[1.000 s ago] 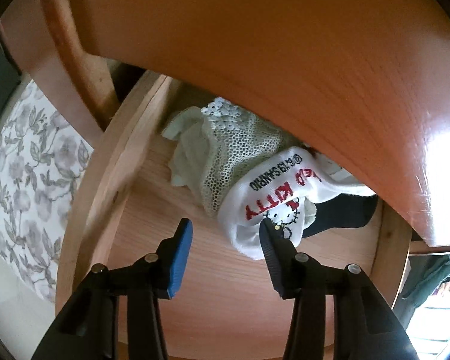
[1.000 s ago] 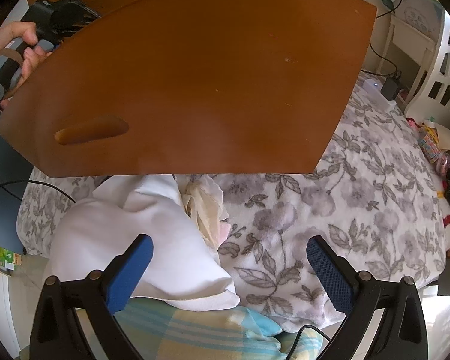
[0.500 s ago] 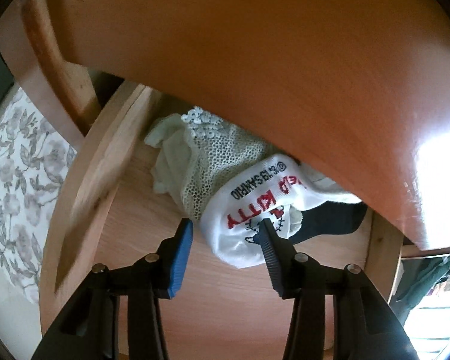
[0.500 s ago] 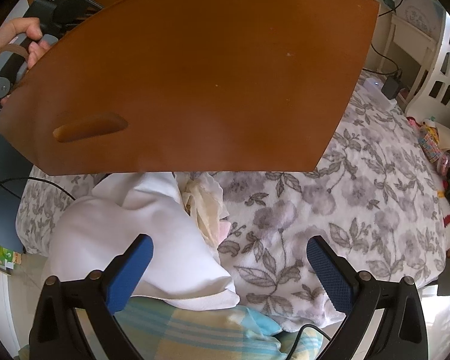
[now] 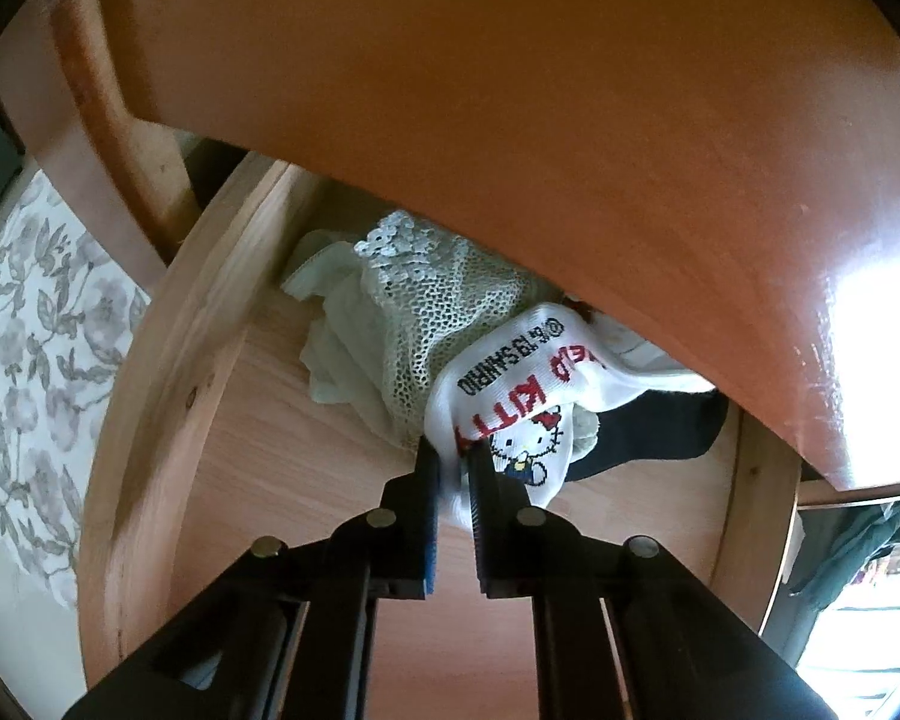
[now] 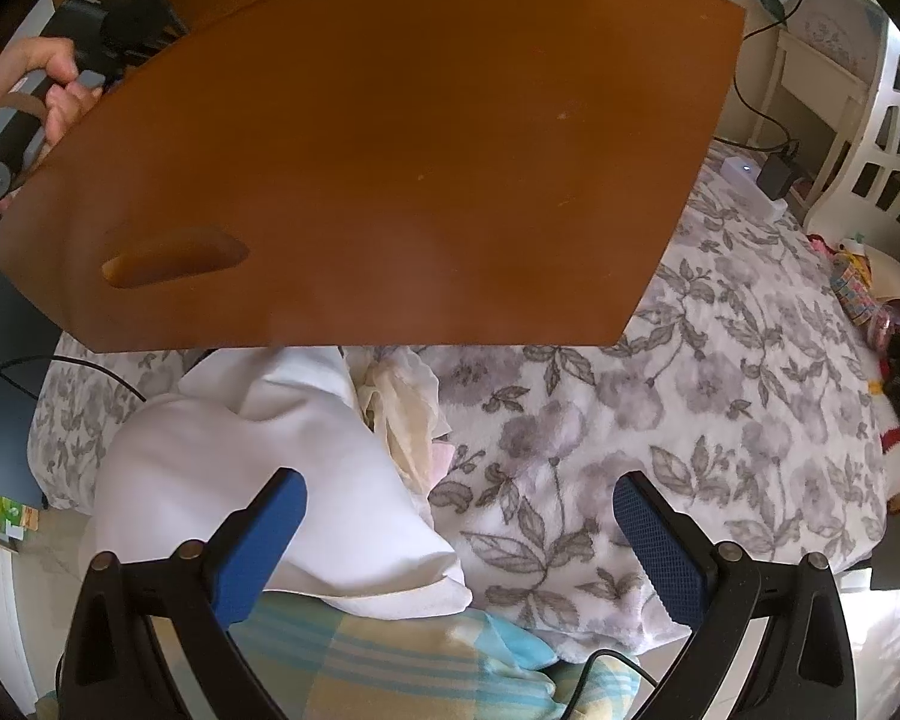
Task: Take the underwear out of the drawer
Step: 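Close the left tool on the white Hello Kitty sock, then pull the Hello Kitty sock up out of the drawer with the left tool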
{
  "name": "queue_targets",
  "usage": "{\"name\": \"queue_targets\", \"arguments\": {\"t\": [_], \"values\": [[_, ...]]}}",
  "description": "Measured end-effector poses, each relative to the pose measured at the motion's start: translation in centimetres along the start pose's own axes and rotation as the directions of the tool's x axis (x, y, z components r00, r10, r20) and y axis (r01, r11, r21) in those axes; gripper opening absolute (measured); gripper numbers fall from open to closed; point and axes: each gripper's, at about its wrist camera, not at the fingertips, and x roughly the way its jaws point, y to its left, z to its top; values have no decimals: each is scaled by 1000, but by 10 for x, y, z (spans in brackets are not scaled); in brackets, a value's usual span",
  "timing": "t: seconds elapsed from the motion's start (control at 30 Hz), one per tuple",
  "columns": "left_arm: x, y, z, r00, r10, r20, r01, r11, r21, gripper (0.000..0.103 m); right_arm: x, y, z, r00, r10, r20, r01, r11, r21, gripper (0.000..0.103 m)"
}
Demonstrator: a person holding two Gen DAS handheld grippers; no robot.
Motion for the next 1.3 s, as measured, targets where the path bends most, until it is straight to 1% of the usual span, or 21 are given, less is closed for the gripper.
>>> {"name": "queue_targets", "arguments": {"t": [0.23, 0.3, 0.4, 0.53, 0.63, 0.87, 0.97, 1.07, 1.17, 1.2, 1.3], "values": [[-9, 3, 0, 999, 10, -35, -9, 1000, 23, 9, -6, 5, 2, 1000, 6, 10, -6, 1000, -7, 103], [-11, 5, -1, 999, -1, -43, 2, 1000, 24, 9, -9, 7, 2, 1000, 8, 16, -8, 1000, -10, 103], [-20, 2, -6, 999, -19, -48, 21, 998, 52, 8, -14, 8, 3, 1000, 9, 23, -9, 1000, -9, 103], [-32, -2, -20, 997, -45, -55, 50, 994, 93, 8, -20, 10, 2, 999, 12, 34, -11, 1000, -10, 103], [-40, 1, -31, 995, -74, -67, 81, 992, 101, 8, -24, 13, 2, 999, 14, 42, -14, 1000, -17, 103], [-65, 12, -48, 986, -162, -41, 166, 978, 127, 6, -32, 15, 2, 998, 12, 57, -11, 1000, -18, 103], [-73, 14, -55, 984, -173, -39, 177, 973, 150, 6, -34, 18, 3, 998, 14, 59, -13, 1000, -22, 103], [-81, 18, -59, 985, -174, -13, 173, 969, 177, 6, -35, 21, 2, 998, 16, 59, -14, 999, -32, 103], [-83, 18, -67, 978, -208, -6, 206, 963, 176, 5, -36, 22, 2, 998, 16, 58, -14, 999, -33, 103], [-86, 20, -75, 976, -219, 4, 215, 960, 180, 5, -36, 21, 2, 998, 14, 59, -13, 999, -32, 103], [-94, 20, -68, 964, -265, 29, 256, 950, 179, 5, -37, 21, 3, 998, 12, 63, -11, 1000, -30, 103]]}}
